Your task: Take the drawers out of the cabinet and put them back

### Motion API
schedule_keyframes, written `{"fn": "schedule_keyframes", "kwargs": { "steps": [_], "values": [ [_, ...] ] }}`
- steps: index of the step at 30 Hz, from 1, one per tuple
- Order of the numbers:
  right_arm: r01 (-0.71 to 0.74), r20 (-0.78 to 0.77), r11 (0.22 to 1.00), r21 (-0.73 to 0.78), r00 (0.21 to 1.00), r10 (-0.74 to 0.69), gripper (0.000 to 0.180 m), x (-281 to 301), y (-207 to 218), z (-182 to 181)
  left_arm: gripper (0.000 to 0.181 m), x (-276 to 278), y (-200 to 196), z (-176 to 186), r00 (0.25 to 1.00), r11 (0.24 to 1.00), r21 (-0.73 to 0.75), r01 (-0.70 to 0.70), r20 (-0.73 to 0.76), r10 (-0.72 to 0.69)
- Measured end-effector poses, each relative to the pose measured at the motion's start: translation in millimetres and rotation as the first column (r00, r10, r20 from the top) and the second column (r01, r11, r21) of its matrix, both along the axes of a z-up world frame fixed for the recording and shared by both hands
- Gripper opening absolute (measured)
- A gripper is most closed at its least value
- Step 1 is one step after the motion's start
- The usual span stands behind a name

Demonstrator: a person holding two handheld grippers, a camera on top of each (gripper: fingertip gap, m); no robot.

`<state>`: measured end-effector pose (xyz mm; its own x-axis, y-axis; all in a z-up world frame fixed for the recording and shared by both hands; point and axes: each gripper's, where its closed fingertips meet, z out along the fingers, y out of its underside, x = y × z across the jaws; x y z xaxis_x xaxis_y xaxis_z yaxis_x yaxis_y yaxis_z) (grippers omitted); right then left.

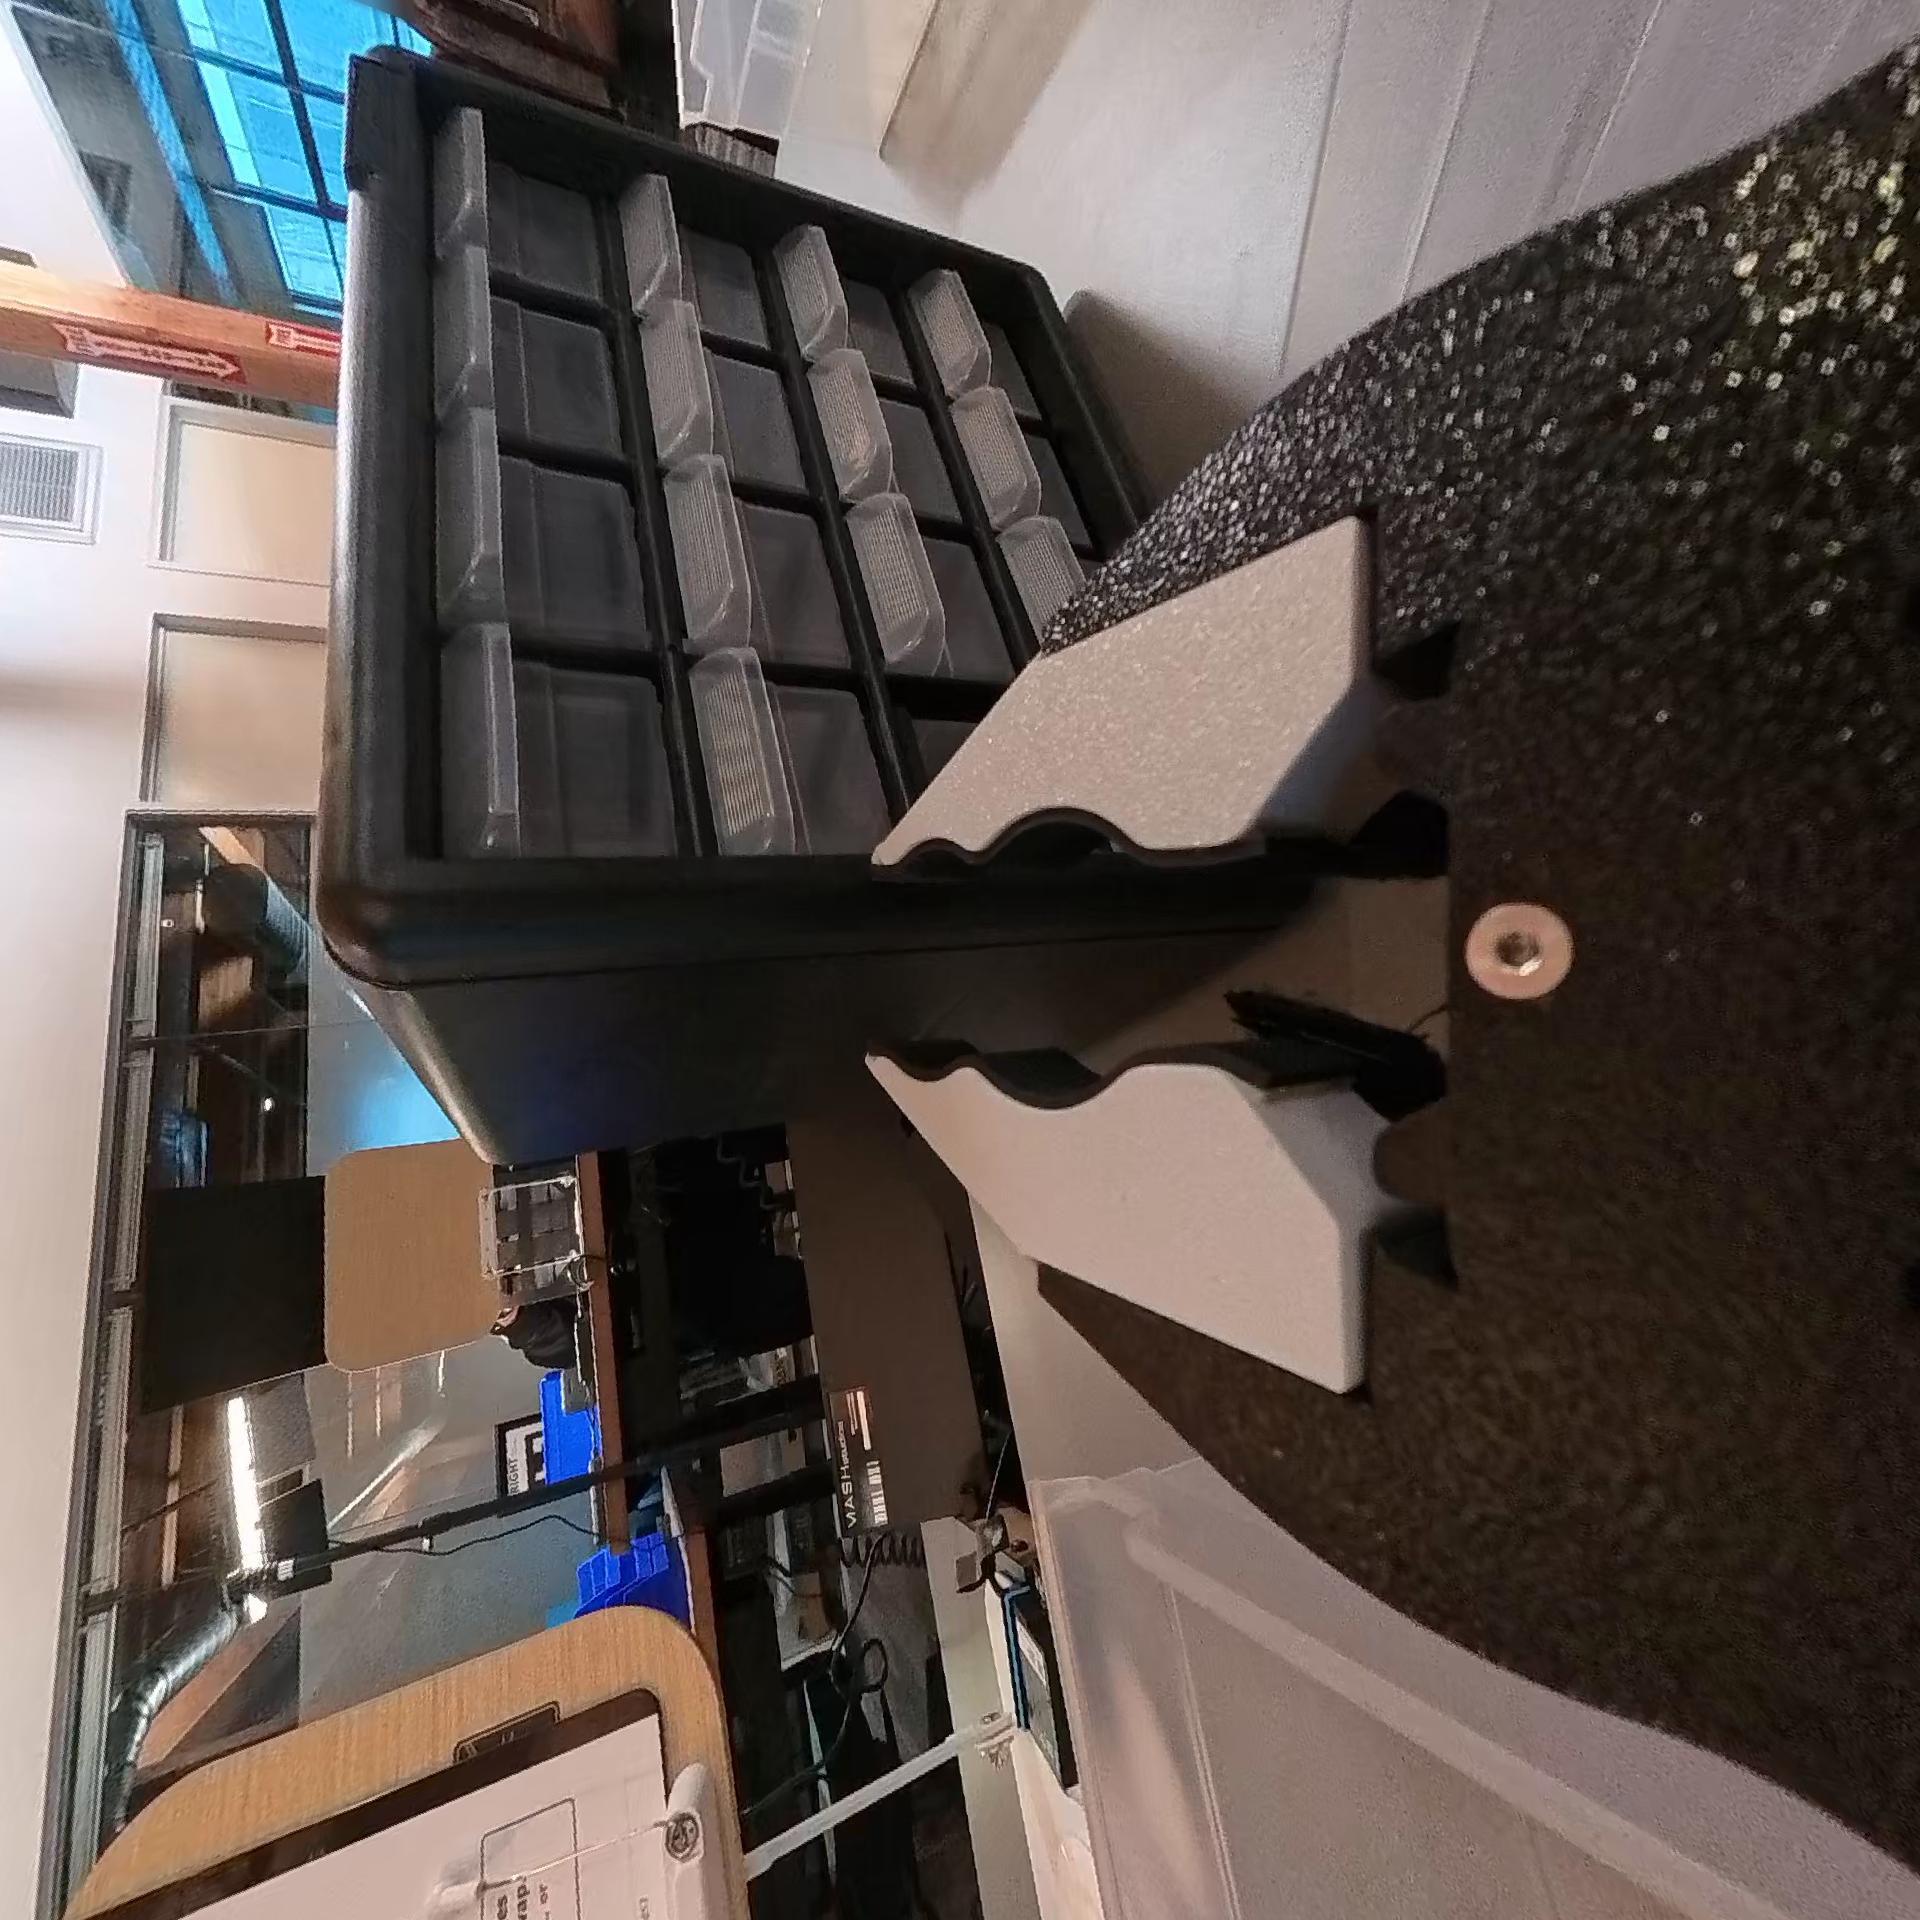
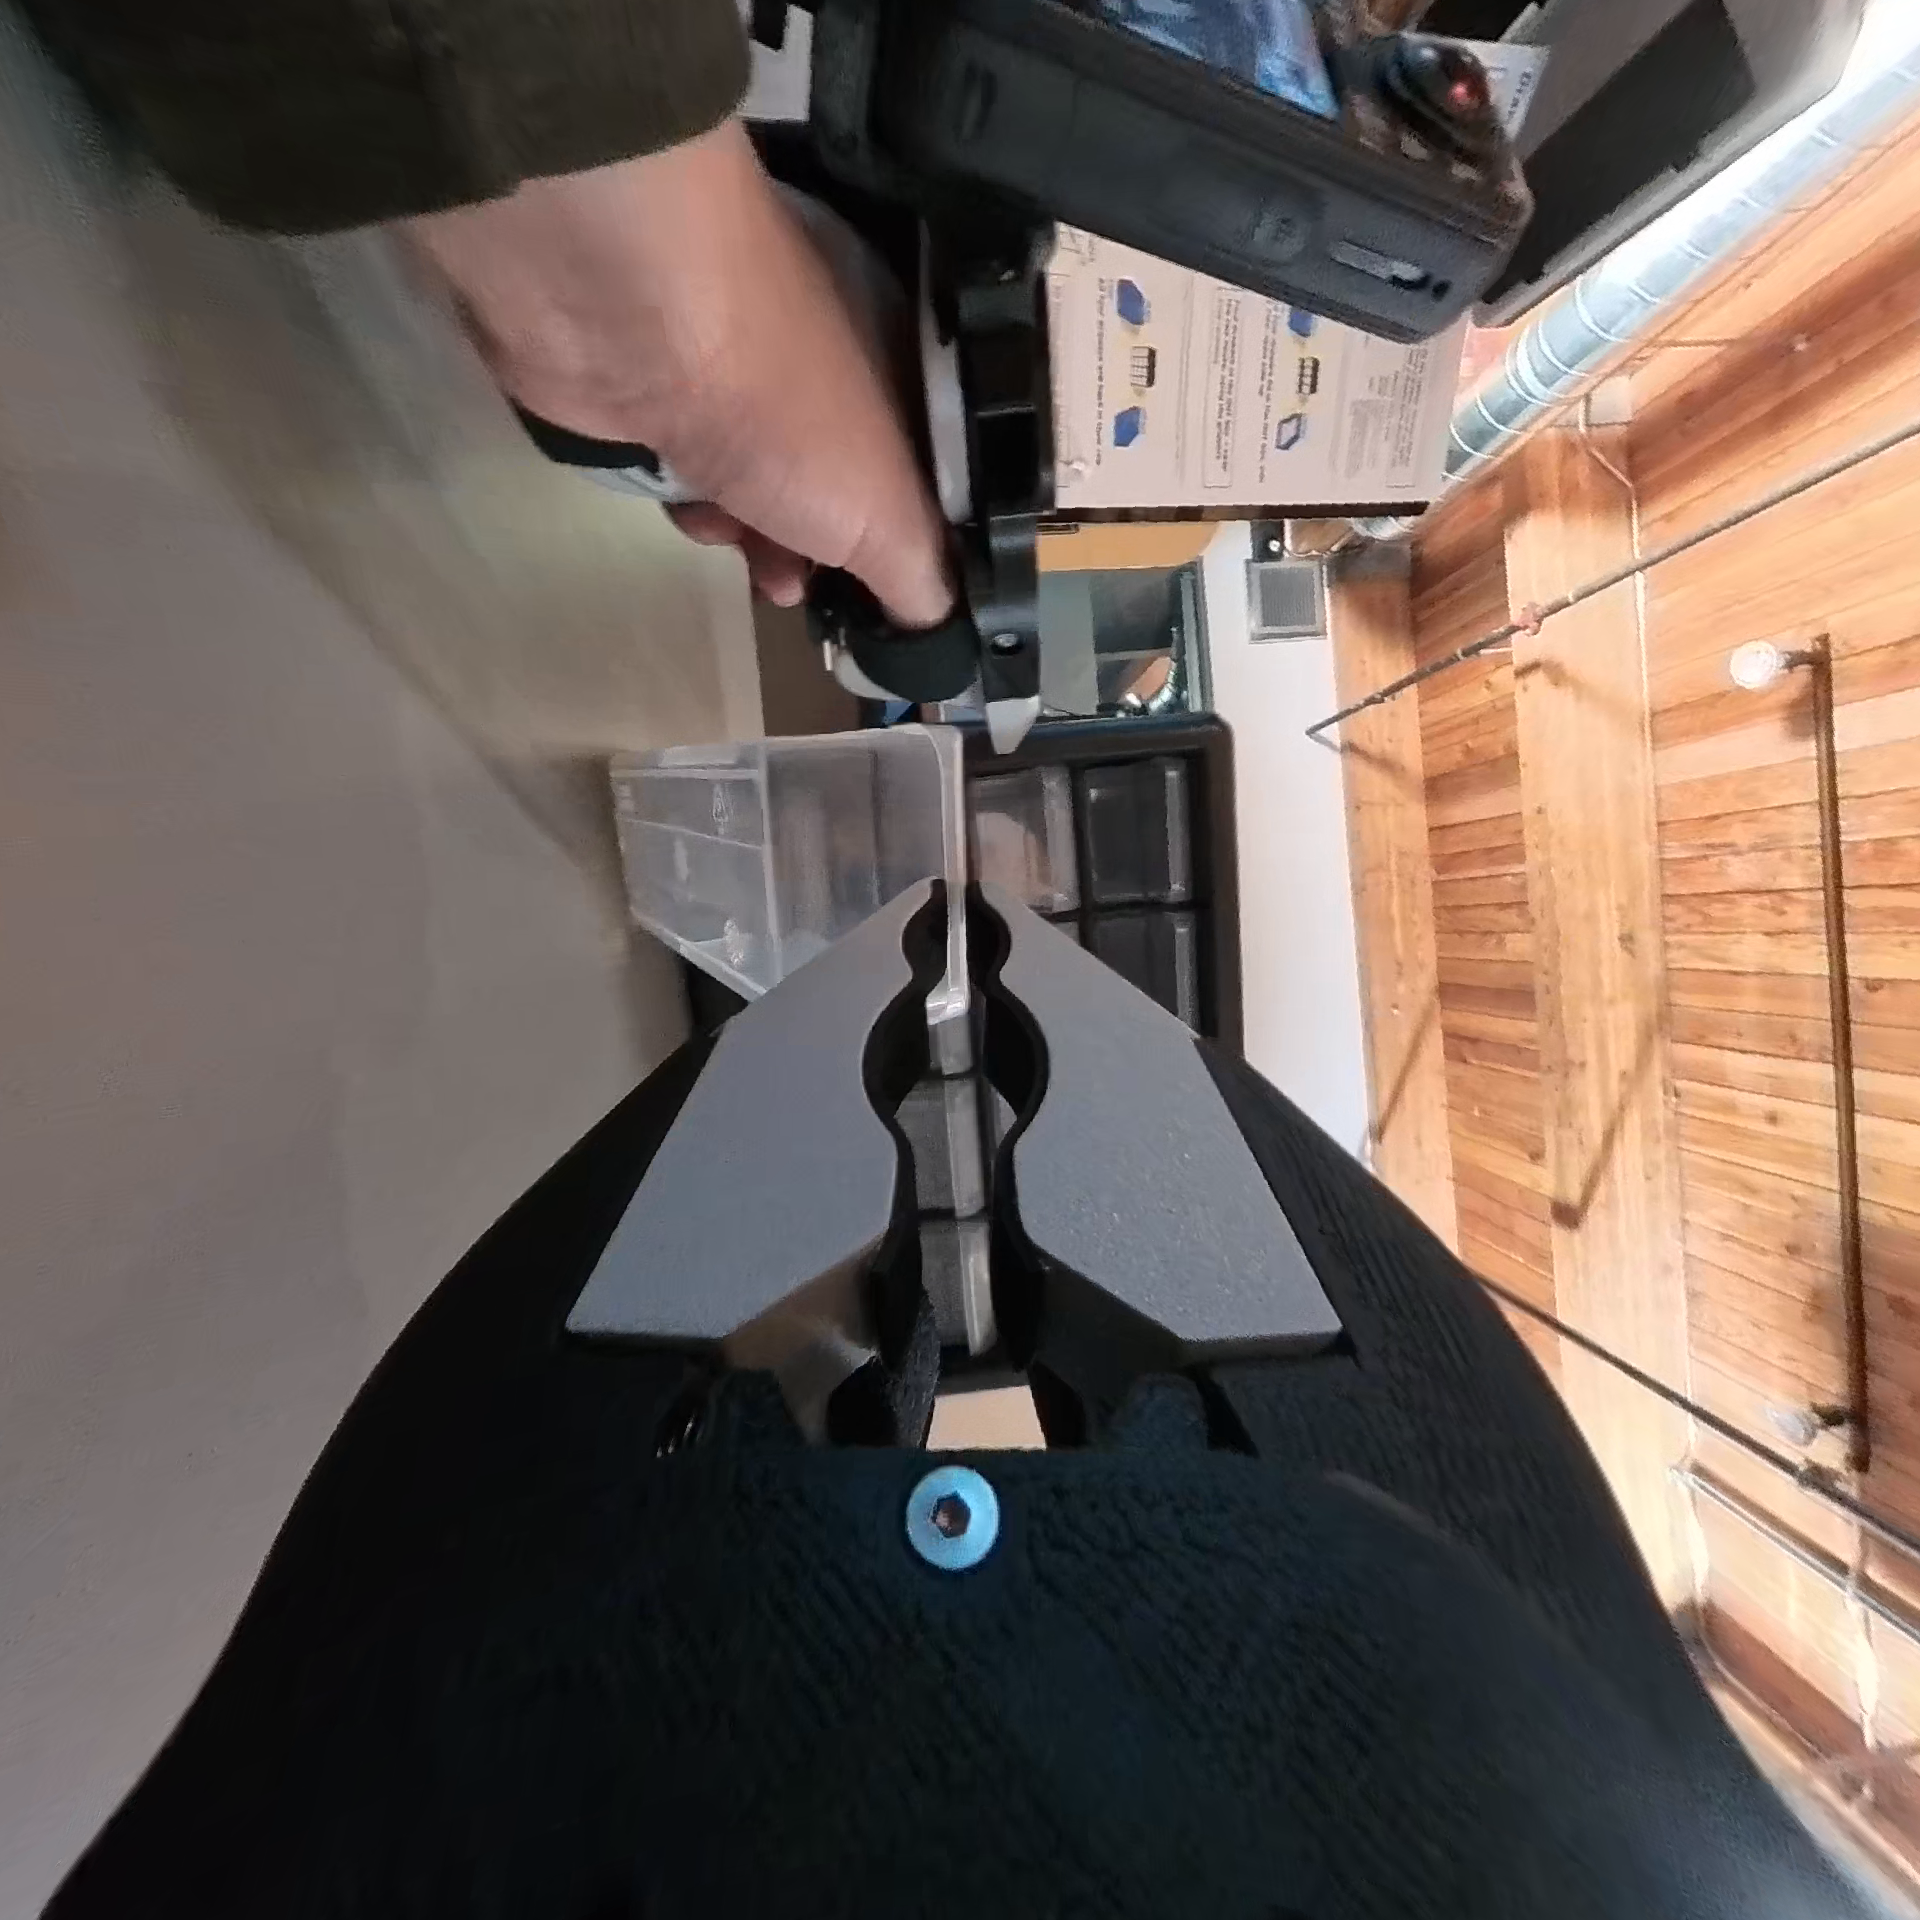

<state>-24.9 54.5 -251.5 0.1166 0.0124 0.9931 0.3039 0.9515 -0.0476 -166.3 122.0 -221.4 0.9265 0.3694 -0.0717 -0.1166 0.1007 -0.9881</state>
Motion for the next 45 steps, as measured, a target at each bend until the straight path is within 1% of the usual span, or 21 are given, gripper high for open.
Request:
{"fn": "schedule_keyframes", "kwargs": {
  "steps": [4, 8, 10, 12, 15, 17, 18, 19, 20, 22, 23, 24, 26, 27, 28, 30, 33, 34, 36, 42, 45],
  "values": [
    [-0.021, 0.127, 0.998, 0.055, 0.992, 0.013, 0.004, 5, -1, -24, 0.03, 3, 3, -3, 1.0, 1.0, -0.019, 0.006, -0.012, -0.007],
    [-0.048, 0.32, 0.997, 0.06, 0.947, 0.026, 0.01, 12, 9, -60, 0.03, 6, 4, -2, 0.999, 1.0, -0.024, 0.007, -0.035, -0.007],
    [-0.05, 0.372, 0.999, -0.022, 0.927, 0.055, 0.029, 15, 11, -70, 0.03, 6, 4, -1, 0.999, 1.0, -0.022, 0.004, -0.04, -0.005],
    [-0.041, 0.376, 0.987, -0.156, 0.921, 0.098, 0.046, 19, 11, -71, 0.031, 5, 3, -1, 0.999, 1.0, -0.019, 0.002, -0.037, -0.003],
    [-0.045, 0.317, 0.908, -0.416, 0.929, 0.191, 0.063, 26, 11, -63, 0.031, 3, 1, 0, 1.0, 1.0, -0.007, -0.002, -0.023, 0.002],
    [-0.043, 0.205, 0.788, -0.614, 0.955, 0.212, 0.073, 27, 15, -47, 0.031, 1, 0, 1, 1.0, 1.0, -0.002, -0.006, -0.013, 0.006],
    [-0.047, 0.138, 0.695, -0.717, 0.968, 0.208, 0.08, 25, 17, -37, 0.031, 0, 0, 1, 1.0, 1.0, 0.0, -0.008, -0.01, 0.008],
    [-0.046, 0.081, 0.583, -0.811, 0.978, 0.19, 0.089, 21, 20, -26, 0.031, -1, -1, 1, 1.0, 1.0, 0.002, -0.008, -0.007, 0.008],
    [-0.027, 0.053, 0.458, -0.889, 0.986, 0.159, 0.09, 15, 24, -20, 0.032, -1, -1, 2, 1.0, 1.0, 0.003, -0.009, -0.006, 0.009],
    [0.088, 0.111, 0.213, -0.973, 0.989, 0.098, 0.105, -1, 32, -25, 0.032, -1, -1, 3, 1.0, 1.0, 0.005, -0.012, -0.01, 0.012],
    [0.164, 0.174, 0.108, -0.98, 0.981, 0.083, 0.107, -10, 34, -33, 0.032, -1, -1, 3, 1.0, 1.0, 0.006, -0.014, -0.013, 0.014],
    [0.244, 0.246, 0.028, -0.969, 0.967, 0.072, 0.114, -19, 35, -43, 0.032, -1, -2, 4, 1.0, 1.0, 0.007, -0.016, -0.019, 0.016],
    [0.385, 0.38, -0.057, -0.921, 0.921, 0.085, 0.117, -33, 33, -63, 0.032, -2, -3, 4, 0.999, 1.0, 0.004, -0.023, -0.026, 0.023],
    [0.432, 0.428, -0.063, -0.9, 0.901, 0.068, 0.113, -40, 35, -69, 0.032, -2, -3, 4, 0.999, 1.0, 0.004, -0.023, -0.026, 0.023],
    [0.46, 0.459, -0.044, -0.887, 0.888, 0.038, 0.104, -46, 40, -73, 0.032, -3, -3, 5, 0.999, 1.0, 0.007, -0.024, -0.026, 0.024],
    [0.508, 0.508, -0.01, -0.861, 0.861, 0.014, 0.097, -55, 45, -77, 0.032, -3, -4, 6, 0.999, 1.0, 0.01, -0.026, -0.028, 0.026],
    [0.595, 0.592, -0.054, -0.802, 0.803, 0.066, 0.089, -57, 40, -85, 0.032, -3, -4, 6, 0.999, 1.0, 0.01, -0.027, -0.032, 0.027],
    [0.615, 0.611, -0.051, -0.787, 0.788, 0.073, 0.08, -56, 41, -85, 0.032, -2, -4, 6, 0.999, 1.0, 0.009, -0.025, -0.031, 0.025],
    [0.639, 0.633, -0.041, -0.768, 0.768, 0.101, 0.073, -51, 42, -85, 0.032, -2, -4, 6, 0.999, 1.0, 0.007, -0.024, -0.034, 0.024],
    [0.648, 0.646, 0.038, -0.761, 0.751, 0.137, 0.06, -10, 51, -78, 0.032, -2, -4, 6, 0.999, 1.0, 0.004, -0.028, -0.046, 0.028],
    [0.617, 0.621, 0.077, -0.783, 0.77, 0.145, 0.059, 35, 58, -56, 0.032, -2, -4, 7, 0.999, 1.0, 0.008, -0.028, -0.039, 0.028]
  ]
}}
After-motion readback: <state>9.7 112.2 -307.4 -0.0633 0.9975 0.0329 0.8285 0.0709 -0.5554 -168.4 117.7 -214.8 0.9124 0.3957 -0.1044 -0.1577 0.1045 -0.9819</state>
